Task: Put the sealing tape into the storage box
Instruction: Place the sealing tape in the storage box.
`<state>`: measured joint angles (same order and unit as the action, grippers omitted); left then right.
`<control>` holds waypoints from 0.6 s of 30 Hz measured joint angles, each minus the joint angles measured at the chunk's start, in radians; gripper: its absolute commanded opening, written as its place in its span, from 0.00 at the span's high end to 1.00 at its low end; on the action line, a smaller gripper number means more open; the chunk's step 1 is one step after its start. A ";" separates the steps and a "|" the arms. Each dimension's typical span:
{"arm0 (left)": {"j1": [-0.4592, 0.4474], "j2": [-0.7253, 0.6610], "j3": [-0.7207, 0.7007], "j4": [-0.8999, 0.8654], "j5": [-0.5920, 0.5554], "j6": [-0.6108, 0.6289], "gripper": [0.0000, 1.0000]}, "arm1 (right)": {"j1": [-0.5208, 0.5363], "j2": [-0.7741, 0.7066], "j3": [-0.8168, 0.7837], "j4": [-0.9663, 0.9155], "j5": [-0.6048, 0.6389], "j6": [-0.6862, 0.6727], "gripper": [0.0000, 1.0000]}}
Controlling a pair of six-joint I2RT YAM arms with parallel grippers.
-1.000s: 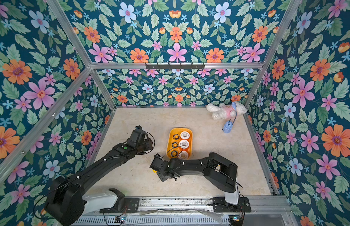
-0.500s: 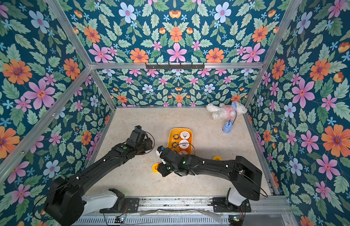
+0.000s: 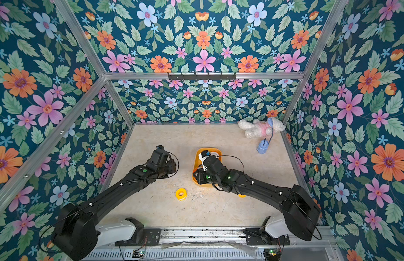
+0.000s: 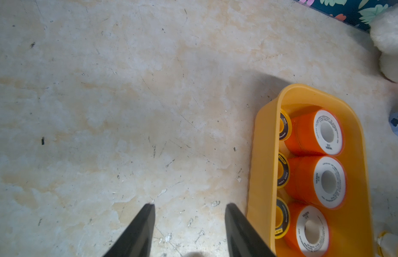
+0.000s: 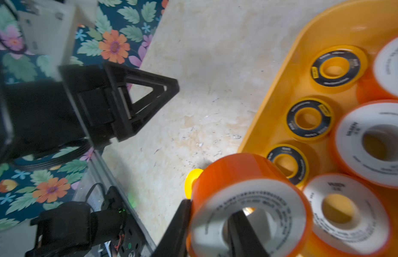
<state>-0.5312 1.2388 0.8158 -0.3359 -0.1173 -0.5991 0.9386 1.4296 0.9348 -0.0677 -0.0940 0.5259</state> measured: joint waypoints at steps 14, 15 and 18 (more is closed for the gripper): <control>0.000 0.007 0.000 0.001 0.007 0.000 0.44 | -0.018 0.083 0.047 -0.207 0.197 0.025 0.75; 0.000 0.007 0.000 0.001 0.007 0.000 0.44 | -0.018 0.087 0.047 -0.214 0.202 0.025 0.75; 0.000 0.008 0.000 0.001 0.007 0.000 0.44 | -0.019 0.100 0.049 -0.233 0.219 0.029 0.75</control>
<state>-0.5312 1.2472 0.8158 -0.3347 -0.1104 -0.5991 0.9192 1.5295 0.9840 -0.3004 0.1249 0.5552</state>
